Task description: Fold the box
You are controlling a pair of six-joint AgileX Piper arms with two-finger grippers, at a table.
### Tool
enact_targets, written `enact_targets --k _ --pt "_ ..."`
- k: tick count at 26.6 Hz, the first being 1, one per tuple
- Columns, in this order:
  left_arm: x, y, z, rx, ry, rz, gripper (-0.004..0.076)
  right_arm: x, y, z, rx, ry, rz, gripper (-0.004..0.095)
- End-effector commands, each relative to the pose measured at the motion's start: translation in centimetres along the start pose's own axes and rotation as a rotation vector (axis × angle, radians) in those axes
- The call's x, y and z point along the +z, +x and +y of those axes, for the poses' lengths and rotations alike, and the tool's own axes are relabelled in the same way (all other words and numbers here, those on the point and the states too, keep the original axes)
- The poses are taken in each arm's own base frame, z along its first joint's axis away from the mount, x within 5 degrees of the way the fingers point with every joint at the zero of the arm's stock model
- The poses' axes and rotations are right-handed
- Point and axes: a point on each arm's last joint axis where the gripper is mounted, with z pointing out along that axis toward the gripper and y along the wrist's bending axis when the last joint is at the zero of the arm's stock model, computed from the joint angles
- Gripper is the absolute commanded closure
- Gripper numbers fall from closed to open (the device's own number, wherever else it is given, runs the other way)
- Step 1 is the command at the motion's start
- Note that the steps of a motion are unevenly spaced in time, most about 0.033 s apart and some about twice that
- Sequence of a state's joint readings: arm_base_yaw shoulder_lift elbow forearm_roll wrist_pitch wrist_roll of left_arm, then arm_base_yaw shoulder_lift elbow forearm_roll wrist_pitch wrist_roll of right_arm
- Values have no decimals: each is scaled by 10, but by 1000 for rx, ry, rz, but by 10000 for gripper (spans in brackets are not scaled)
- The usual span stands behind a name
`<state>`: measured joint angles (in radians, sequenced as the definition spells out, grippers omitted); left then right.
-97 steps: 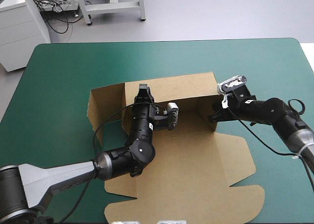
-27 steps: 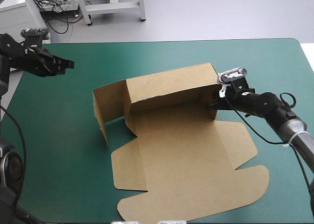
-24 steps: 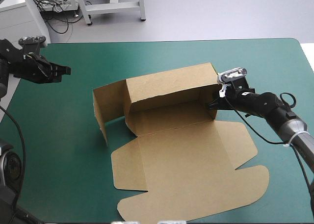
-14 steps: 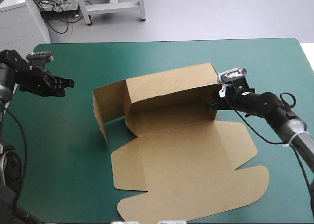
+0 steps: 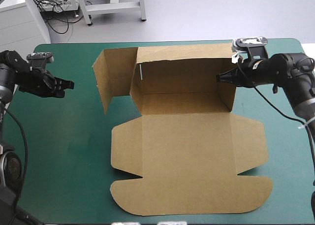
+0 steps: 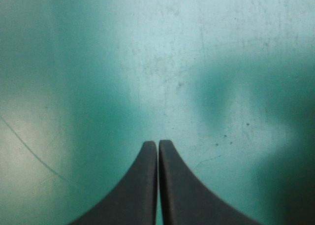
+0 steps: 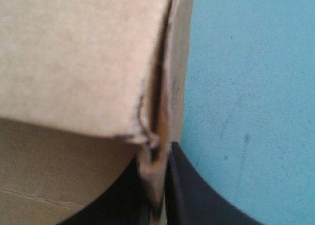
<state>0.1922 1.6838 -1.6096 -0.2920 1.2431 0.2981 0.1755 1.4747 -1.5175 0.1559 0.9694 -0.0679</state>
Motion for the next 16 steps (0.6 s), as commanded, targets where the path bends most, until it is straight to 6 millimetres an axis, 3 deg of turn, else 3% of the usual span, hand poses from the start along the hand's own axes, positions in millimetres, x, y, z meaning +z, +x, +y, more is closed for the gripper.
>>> enact_targets --k 1,4,9,16 --pt "-23 3 -9 7 27 -23 731 -25 -15 5 35 -21 -33 914" --pt "-23 3 -10 -7 37 -24 731 -16 -10 6 40 -40 160 914" --pt "-23 3 -10 -13 41 -25 731 -8 -6 8 92 -70 188 914" --pt "-23 3 -10 -5 37 -24 731 26 34 16 121 -114 376 914"
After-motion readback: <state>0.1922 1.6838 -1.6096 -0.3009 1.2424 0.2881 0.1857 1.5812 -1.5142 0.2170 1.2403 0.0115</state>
